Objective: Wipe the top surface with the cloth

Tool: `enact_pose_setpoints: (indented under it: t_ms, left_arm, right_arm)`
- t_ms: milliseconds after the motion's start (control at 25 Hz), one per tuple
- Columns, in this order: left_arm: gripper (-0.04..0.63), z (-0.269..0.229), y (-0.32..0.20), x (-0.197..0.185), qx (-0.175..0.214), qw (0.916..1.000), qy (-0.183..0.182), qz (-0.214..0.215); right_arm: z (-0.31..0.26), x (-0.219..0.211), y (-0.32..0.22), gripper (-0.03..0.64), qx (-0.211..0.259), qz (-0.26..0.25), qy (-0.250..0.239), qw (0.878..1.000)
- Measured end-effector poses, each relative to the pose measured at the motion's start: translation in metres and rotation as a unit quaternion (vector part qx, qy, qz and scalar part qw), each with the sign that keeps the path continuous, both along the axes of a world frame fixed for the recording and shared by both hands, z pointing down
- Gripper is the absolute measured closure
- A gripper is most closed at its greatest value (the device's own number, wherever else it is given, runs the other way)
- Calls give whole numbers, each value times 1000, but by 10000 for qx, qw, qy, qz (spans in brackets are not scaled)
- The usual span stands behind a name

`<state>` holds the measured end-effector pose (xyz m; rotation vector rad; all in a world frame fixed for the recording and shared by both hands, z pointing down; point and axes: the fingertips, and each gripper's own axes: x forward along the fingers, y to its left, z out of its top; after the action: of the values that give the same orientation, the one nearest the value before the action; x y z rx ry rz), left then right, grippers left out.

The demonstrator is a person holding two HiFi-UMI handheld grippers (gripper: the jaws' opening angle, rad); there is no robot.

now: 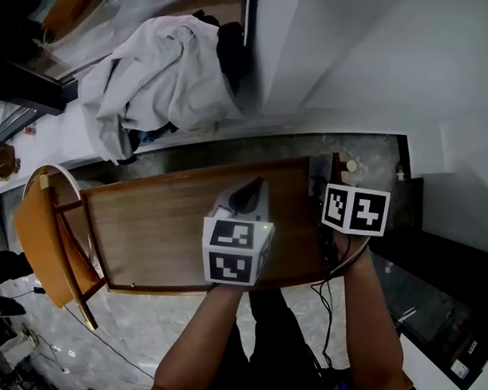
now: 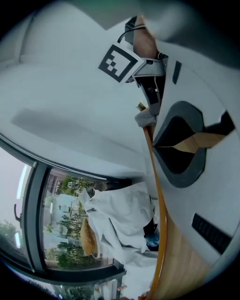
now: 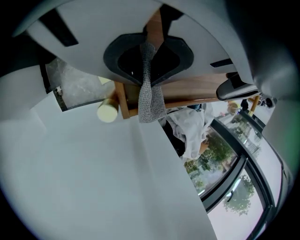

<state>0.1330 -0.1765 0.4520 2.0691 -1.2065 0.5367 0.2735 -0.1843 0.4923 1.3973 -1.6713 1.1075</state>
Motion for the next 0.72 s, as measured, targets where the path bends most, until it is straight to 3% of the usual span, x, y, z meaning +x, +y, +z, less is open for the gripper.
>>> enact_pose_setpoints:
  t_ms: [200,360,560,720]
  left_arm:
    - [583,-5,3,8,-14,9999,165,19]
    - [583,-20,12,-31,129,9996,177,-204]
    - [583,-51,31,-133,316,9956,91,-874]
    - [583,-74,60,-224,372,9903,-76,-1337]
  right_arm:
    - [-5,18,0,580,27,196,276,9994]
    - [-26,-10,5,580,281,284,-31,9992]
    - [-46,-142,24,580,513,-449,-903,9936]
    - [-45,-277,45,580,765,-1221,-1790,9732]
